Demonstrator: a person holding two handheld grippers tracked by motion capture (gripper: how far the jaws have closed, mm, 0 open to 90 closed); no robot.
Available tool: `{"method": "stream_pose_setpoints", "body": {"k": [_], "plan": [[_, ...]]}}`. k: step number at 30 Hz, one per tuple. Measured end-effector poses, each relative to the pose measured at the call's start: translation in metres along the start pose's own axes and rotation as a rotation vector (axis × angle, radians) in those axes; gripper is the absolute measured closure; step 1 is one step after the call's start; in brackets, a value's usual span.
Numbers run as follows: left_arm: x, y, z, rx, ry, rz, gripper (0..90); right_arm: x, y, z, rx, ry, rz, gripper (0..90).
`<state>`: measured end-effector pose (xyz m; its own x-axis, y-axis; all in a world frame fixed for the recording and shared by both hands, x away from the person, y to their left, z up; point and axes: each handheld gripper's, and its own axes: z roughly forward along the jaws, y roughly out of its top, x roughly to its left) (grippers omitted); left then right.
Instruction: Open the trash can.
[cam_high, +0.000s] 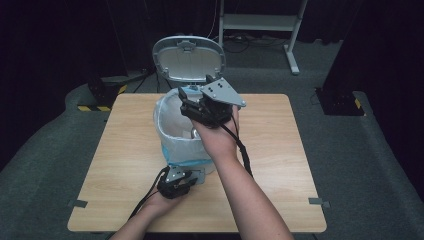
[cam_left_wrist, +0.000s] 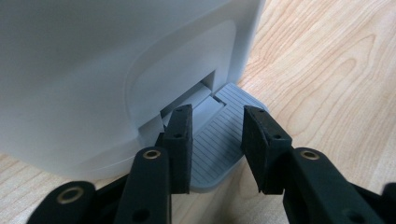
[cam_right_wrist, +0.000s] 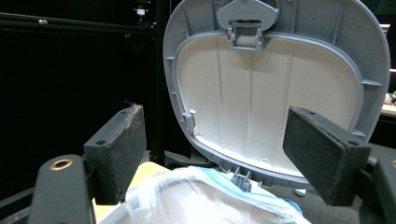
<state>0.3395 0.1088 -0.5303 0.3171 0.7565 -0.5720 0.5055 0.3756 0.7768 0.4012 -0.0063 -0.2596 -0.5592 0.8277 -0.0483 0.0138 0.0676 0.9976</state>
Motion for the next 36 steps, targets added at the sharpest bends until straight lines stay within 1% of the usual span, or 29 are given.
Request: {"method": "stream_pose_setpoints", "body": {"k": [8, 10, 11, 12, 13, 16, 17, 18, 20, 21, 22, 23, 25, 28, 31, 32, 33, 34, 35, 36], "plan": [[0.000, 0.000, 0.000, 0.000, 0.000, 0.001, 63.0, 0.001, -0.002, -0.002, 0.011, 0.006, -0.007, 23.7], [0.000, 0.000, -0.001, -0.002, -0.003, 0.018, 63.0, 0.001, -0.002, -0.002, 0.012, 0.004, -0.014, 24.0], [-0.001, 0.000, 0.000, -0.004, 0.007, -0.010, 63.0, 0.001, -0.003, -0.003, 0.014, 0.003, -0.017, 24.2], [-0.001, 0.000, 0.000, -0.004, 0.007, -0.010, 63.0, 0.001, -0.003, -0.003, 0.014, 0.003, -0.017, 24.2], [0.000, 0.000, 0.000, -0.002, -0.003, 0.017, 63.0, 0.000, -0.003, -0.005, 0.016, 0.001, -0.018, 24.4], [0.000, 0.000, 0.000, -0.004, -0.003, 0.019, 63.0, -0.001, -0.004, -0.007, 0.018, -0.003, -0.022, 24.7], [0.000, 0.000, 0.000, 0.000, -0.004, 0.013, 63.0, -0.003, -0.005, -0.009, 0.024, -0.006, -0.024, 25.0], [-0.001, -0.001, 0.000, -0.004, 0.004, -0.002, 63.0, -0.004, -0.006, -0.011, 0.023, -0.008, -0.028, 25.1], [-0.001, -0.001, 0.000, -0.004, 0.004, 0.000, 63.0, -0.005, -0.007, -0.012, 0.027, -0.009, -0.026, 25.2], [0.000, -0.001, 0.000, -0.002, 0.000, 0.004, 63.0, -0.007, -0.009, -0.014, 0.028, -0.011, -0.035, 25.3], [0.000, 0.000, 0.000, -0.004, -0.004, 0.022, 63.0, -0.008, -0.010, -0.015, 0.030, -0.014, -0.036, 25.5], [0.000, 0.000, 0.000, -0.004, -0.003, 0.023, 63.0, -0.009, -0.011, -0.017, 0.035, -0.018, -0.043, 25.6], [-0.001, -0.001, 0.000, -0.006, 0.006, -0.002, 63.0, -0.014, -0.015, -0.021, 0.044, -0.027, -0.046, 25.9], [0.000, -0.001, 0.000, -0.001, -0.001, 0.013, 63.0, -0.019, -0.021, -0.028, 0.054, -0.044, -0.054, 25.9], [0.000, -0.001, 0.000, -0.001, 0.000, 0.007, 63.0, -0.027, -0.028, -0.037, 0.067, -0.066, -0.053, 26.0], [0.000, 0.000, 0.000, -0.003, -0.004, 0.023, 63.0, -0.029, -0.030, -0.039, 0.070, -0.071, -0.053, 26.0], [0.001, 0.000, 0.000, -0.002, -0.004, 0.024, 63.0, -0.031, -0.033, -0.042, 0.074, -0.076, -0.051, 26.1], [0.001, 0.000, 0.000, -0.002, -0.003, 0.021, 63.0, -0.035, -0.038, -0.047, 0.082, -0.086, -0.052, 26.1], [0.001, 0.000, 0.000, -0.002, -0.003, 0.021, 63.0, -0.035, -0.038, -0.047, 0.082, -0.086, -0.052, 26.1], [0.000, 0.000, 0.000, 0.001, -0.001, 0.008, 63.0, -0.038, -0.043, -0.052, 0.090, -0.096, -0.054, 26.2]]}}
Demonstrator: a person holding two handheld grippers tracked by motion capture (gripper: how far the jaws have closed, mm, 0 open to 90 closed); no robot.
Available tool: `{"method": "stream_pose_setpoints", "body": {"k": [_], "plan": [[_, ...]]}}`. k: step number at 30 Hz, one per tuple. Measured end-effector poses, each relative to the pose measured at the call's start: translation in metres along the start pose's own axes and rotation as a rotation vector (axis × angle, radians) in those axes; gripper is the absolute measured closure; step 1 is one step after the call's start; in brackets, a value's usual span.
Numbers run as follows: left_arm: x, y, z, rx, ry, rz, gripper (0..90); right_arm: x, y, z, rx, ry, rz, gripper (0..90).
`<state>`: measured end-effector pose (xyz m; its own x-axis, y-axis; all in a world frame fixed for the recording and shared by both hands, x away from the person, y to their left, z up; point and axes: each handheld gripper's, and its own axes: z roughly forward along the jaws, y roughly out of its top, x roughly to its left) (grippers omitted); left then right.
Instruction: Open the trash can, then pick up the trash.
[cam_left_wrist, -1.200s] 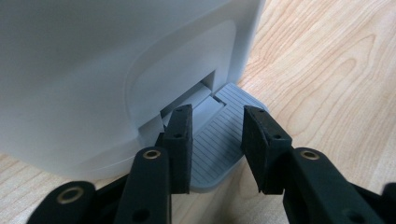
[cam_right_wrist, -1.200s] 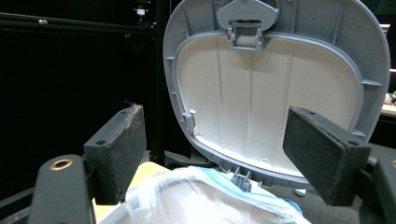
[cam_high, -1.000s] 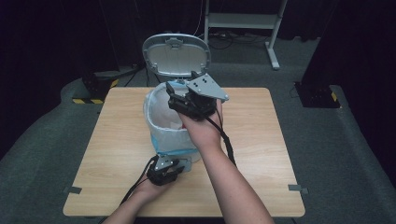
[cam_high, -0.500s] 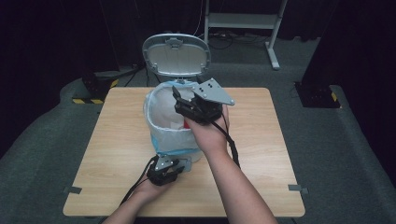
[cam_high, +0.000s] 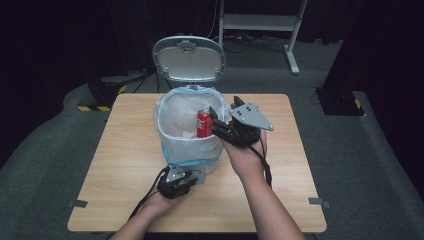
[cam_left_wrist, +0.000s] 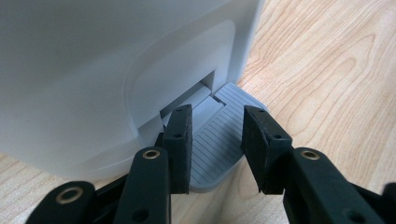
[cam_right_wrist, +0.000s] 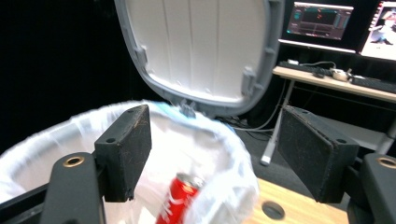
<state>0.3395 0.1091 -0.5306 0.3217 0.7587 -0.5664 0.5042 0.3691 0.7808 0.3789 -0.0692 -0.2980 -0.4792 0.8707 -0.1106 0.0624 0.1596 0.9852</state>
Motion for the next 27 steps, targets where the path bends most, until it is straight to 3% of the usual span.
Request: {"method": "stream_pose_setpoints", "body": {"k": [4, 5, 7, 10, 11, 12, 13, 14, 15, 16, 17, 18, 20, 21, 27], "plan": [[0.001, 0.001, 0.000, -0.004, -0.002, 0.012, 63.0, -0.003, -0.009, -0.007, 0.014, -0.015, -0.006, 26.1], [0.019, 0.007, -0.007, 0.104, -0.039, 0.296, 63.0, -0.003, -0.013, -0.010, 0.016, -0.019, -0.008, 26.1], [0.021, 0.009, -0.008, 0.124, -0.047, 0.327, 62.9, -0.005, -0.022, -0.016, 0.022, -0.029, -0.016, 26.1], [0.019, 0.007, -0.007, 0.102, -0.048, 0.288, 62.1, -0.009, -0.044, -0.027, 0.039, -0.053, -0.012, 26.1], [0.019, 0.007, -0.007, 0.102, -0.048, 0.288, 62.1, -0.009, -0.044, -0.027, 0.039, -0.053, -0.012, 26.1], [0.002, 0.001, -0.002, 0.008, -0.010, 0.025, 62.1, -0.010, -0.048, -0.029, 0.042, -0.056, -0.004, 26.1], [0.001, 0.001, -0.001, -0.004, -0.007, 0.006, 62.0, -0.011, -0.054, -0.032, 0.046, -0.061, 0.006, 26.1], [0.001, 0.001, -0.001, -0.005, -0.006, 0.007, 62.0, -0.013, -0.066, -0.036, 0.059, -0.069, 0.027, 26.1], [0.001, 0.001, -0.001, -0.003, -0.006, 0.007, 62.0, -0.013, -0.066, -0.036, 0.059, -0.069, 0.027, 26.1], [0.018, 0.007, -0.007, 0.095, -0.040, 0.270, 62.1, -0.015, -0.072, -0.038, 0.067, -0.074, 0.034, 26.1], [0.019, 0.008, -0.007, 0.108, -0.049, 0.299, 62.0, -0.016, -0.078, -0.040, 0.073, -0.078, 0.034, 26.2], [0.001, 0.000, -0.001, -0.005, -0.004, 0.011, 62.0, -0.017, -0.084, -0.042, 0.079, -0.084, 0.032, 26.2], [0.000, 0.000, -0.001, -0.004, -0.003, 0.018, 62.0, -0.019, -0.106, -0.047, 0.115, -0.092, 0.035, 26.3], [0.000, 0.000, -0.001, -0.005, -0.003, 0.018, 62.0, -0.019, -0.106, -0.047, 0.115, -0.092, 0.035, 26.3], [0.000, 0.001, 0.000, -0.001, 0.003, -0.026, 61.9, -0.027, -0.142, -0.058, 0.187, -0.097, 0.027, 27.0]]}}
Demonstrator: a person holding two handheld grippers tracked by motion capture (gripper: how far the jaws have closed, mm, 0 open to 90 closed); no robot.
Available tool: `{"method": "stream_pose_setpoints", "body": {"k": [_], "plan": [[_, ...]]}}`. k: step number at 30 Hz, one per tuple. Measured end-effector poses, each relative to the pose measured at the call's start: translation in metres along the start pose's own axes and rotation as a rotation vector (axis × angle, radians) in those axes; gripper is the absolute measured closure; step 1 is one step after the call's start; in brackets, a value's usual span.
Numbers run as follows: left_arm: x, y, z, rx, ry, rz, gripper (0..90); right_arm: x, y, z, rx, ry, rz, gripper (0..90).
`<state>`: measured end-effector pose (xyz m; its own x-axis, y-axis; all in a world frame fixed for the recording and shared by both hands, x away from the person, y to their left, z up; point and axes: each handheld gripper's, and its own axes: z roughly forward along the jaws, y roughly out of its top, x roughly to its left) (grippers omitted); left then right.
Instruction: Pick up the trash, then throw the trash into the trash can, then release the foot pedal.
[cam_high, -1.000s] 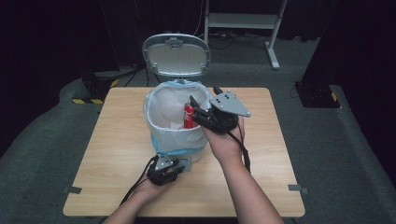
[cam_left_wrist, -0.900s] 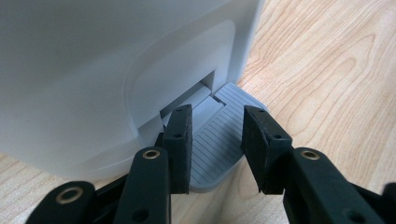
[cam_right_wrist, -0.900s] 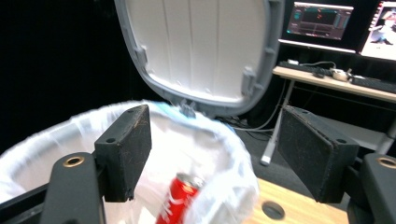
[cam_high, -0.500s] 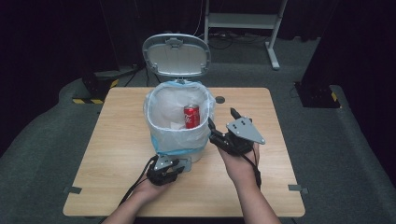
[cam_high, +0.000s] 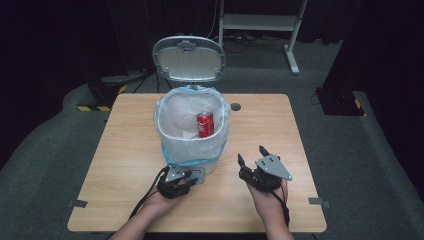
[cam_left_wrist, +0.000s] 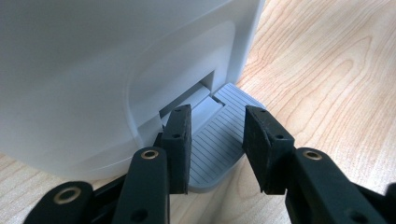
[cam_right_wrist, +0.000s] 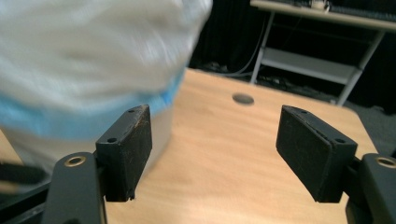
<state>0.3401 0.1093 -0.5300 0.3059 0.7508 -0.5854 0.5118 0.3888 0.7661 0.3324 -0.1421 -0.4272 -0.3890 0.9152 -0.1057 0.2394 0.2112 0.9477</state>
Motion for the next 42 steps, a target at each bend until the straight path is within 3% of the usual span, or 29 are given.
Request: {"method": "stream_pose_setpoints", "body": {"k": [1, 2, 5, 14, 15, 16, 18, 19, 20, 21, 22, 23, 24, 25, 27, 30, 34, 40, 42], "plan": [[0.018, 0.007, -0.007, 0.105, -0.040, 0.307, 61.9, -0.002, -0.006, 0.000, 0.011, -0.001, 0.008, 27.1], [0.001, 0.000, -0.001, -0.001, -0.008, 0.035, 61.9, -0.005, -0.011, 0.000, 0.021, -0.005, 0.015, 27.2], [0.000, -0.001, -0.001, 0.006, -0.014, 0.025, 61.9, -0.011, -0.022, 0.000, 0.043, -0.015, 0.027, 27.4], [0.000, -0.001, -0.001, -0.008, -0.004, 0.035, 61.9, -0.034, -0.060, 0.007, 0.122, -0.056, 0.091, 28.8], [0.013, 0.003, -0.005, 0.055, -0.034, 0.238, 61.9, -0.036, -0.064, 0.009, 0.136, -0.059, 0.097, 28.9], [0.015, 0.004, -0.006, 0.082, -0.038, 0.284, 61.9, -0.039, -0.068, 0.010, 0.154, -0.067, 0.111, 29.2], [0.016, 0.005, -0.007, 0.090, -0.043, 0.307, 61.9, -0.042, -0.074, 0.012, 0.175, -0.074, 0.128, 29.5], [0.021, 0.007, -0.010, 0.134, -0.072, 0.372, 61.6, -0.043, -0.077, 0.013, 0.184, -0.077, 0.131, 29.6], [0.020, 0.007, -0.010, 0.128, -0.088, 0.363, 56.4, -0.043, -0.080, 0.015, 0.197, -0.078, 0.138, 29.6], [0.021, 0.008, -0.012, 0.137, -0.076, 0.361, 53.4, -0.044, -0.081, 0.016, 0.204, -0.077, 0.139, 29.6], [0.020, 0.007, -0.013, 0.130, -0.080, 0.334, 51.0, -0.044, -0.083, 0.017, 0.213, -0.077, 0.141, 29.6], [0.022, 0.008, -0.014, 0.132, -0.076, 0.356, 50.7, -0.043, -0.084, 0.018, 0.220, -0.076, 0.141, 29.6], [0.020, 0.007, -0.014, 0.110, -0.076, 0.333, 49.9, -0.043, -0.084, 0.019, 0.223, -0.076, 0.140, 29.6], [0.018, 0.007, -0.018, 0.094, -0.108, 0.312, 48.5, -0.042, -0.085, 0.020, 0.226, -0.073, 0.139, 29.7], [0.019, 0.007, -0.019, 0.083, -0.108, 0.309, 47.9, -0.042, -0.085, 0.022, 0.231, -0.072, 0.134, 29.7], [0.021, 0.012, -0.029, 0.117, -0.132, 0.355, 47.4, -0.040, -0.085, 0.024, 0.234, -0.067, 0.137, 29.7], [0.022, 0.019, -0.039, 0.091, -0.141, 0.344, 46.3, -0.039, -0.084, 0.026, 0.241, -0.056, 0.131, 29.7], [0.038, 0.024, -0.052, 0.109, -0.099, 0.330, 44.5, -0.038, -0.079, 0.033, 0.241, -0.033, 0.135, 29.8], [0.044, 0.028, -0.057, 0.112, -0.080, 0.296, 44.0, -0.037, -0.077, 0.038, 0.247, -0.024, 0.137, 29.8]]}}
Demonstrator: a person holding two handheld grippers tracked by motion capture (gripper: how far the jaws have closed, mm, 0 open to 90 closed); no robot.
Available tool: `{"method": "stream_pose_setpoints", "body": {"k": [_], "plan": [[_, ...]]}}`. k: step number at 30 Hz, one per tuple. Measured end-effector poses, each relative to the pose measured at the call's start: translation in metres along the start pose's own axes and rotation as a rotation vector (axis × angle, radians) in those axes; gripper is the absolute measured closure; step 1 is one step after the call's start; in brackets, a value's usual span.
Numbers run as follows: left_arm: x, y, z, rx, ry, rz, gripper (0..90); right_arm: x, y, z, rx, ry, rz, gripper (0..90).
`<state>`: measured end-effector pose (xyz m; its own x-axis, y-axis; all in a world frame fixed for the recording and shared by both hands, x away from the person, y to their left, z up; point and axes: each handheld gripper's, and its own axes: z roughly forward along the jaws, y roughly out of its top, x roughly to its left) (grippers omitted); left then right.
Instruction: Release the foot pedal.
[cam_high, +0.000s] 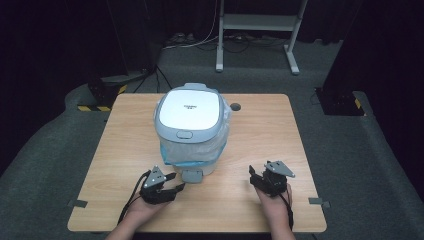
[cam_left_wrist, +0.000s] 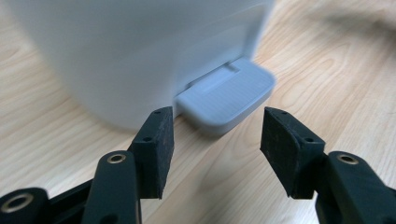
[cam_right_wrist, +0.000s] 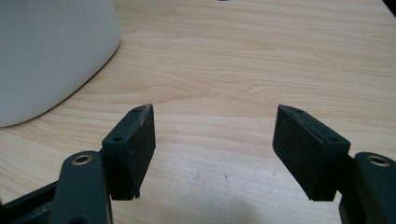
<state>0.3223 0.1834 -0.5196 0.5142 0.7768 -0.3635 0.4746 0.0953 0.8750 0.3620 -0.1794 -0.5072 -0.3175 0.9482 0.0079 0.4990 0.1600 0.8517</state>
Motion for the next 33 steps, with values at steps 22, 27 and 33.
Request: {"method": "stream_pose_setpoints", "body": {"k": [22, 27, 33], "plan": [[0.106, 0.003, -0.053, -0.018, 0.350, -0.159, 28.1, 0.018, 0.008, 0.047, 0.200, 0.062, -0.057, 29.5], [0.106, 0.003, -0.054, -0.016, 0.361, -0.154, 28.6, 0.026, 0.007, 0.050, 0.210, 0.064, -0.083, 29.1], [0.107, 0.004, -0.055, -0.014, 0.362, -0.155, 29.8, 0.027, 0.008, 0.050, 0.212, 0.065, -0.078, 29.0]]}}
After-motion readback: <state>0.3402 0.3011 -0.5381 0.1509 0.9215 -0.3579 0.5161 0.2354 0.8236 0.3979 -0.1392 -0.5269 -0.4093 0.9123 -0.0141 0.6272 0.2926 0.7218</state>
